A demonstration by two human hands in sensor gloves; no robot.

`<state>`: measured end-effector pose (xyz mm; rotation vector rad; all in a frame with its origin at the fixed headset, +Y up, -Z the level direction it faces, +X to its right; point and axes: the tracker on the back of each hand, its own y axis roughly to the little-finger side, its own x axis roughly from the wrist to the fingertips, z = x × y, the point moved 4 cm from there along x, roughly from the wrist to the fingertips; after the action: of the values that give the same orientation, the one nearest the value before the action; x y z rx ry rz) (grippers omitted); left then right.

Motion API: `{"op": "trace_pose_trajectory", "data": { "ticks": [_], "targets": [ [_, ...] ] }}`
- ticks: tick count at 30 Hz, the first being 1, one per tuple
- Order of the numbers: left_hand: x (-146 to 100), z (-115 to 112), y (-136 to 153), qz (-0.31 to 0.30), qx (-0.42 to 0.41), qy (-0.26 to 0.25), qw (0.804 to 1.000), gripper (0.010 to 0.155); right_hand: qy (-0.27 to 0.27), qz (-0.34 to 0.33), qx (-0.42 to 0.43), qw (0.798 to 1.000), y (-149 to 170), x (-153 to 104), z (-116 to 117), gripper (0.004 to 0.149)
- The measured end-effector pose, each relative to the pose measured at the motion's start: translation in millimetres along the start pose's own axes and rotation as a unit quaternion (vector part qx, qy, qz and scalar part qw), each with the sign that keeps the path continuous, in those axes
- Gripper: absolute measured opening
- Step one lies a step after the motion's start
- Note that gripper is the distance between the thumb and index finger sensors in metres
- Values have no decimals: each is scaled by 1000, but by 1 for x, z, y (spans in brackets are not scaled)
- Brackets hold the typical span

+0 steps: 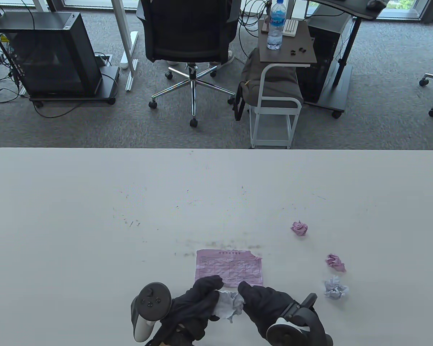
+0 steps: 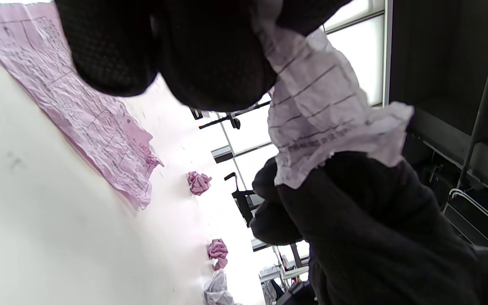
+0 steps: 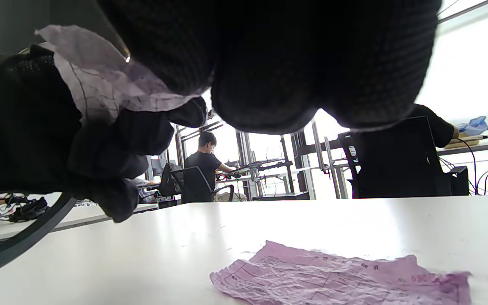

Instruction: Flatten crumpled invoices and stack

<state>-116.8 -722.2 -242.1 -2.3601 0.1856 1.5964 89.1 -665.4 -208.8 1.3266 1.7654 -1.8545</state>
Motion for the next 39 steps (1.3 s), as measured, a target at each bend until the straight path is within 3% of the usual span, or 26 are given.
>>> {"op": "trace_pose_trajectory", "data": {
  "ticks": [9,12,16,18,22,24,27,28,34,39],
  "targets": [
    [3,-2,0,4,39,22,999,46,-42,74,59,995,28,-3,6,47],
    [2,0,5,34,25,11,999,45,-9,74,43,996,31,-6,0,58],
    [1,-2,13,69,5,21,997,46,17,1,95,995,13,-4,-8,75],
    [0,-6,19,97,-24,36,994,46,-1,-33,82,996,-1,-2,-7,80],
    [-1,-20,26,124,-118,95,981,47,-75,-80,-23,994,-26,2,11,82],
    [-1,-25,27,126,-153,122,973,47,-82,-79,-49,992,-30,5,20,75],
    [0,-26,26,124,-151,135,971,48,-44,-70,-54,995,-25,6,17,43],
    [0,-24,25,120,-132,134,975,48,-41,-57,-34,997,-20,6,16,40],
    [3,-15,15,79,-9,101,992,51,-47,21,81,995,11,1,15,36],
    [1,3,-10,-55,8,57,997,88,-68,59,141,986,29,-3,18,36]
  ]
}}
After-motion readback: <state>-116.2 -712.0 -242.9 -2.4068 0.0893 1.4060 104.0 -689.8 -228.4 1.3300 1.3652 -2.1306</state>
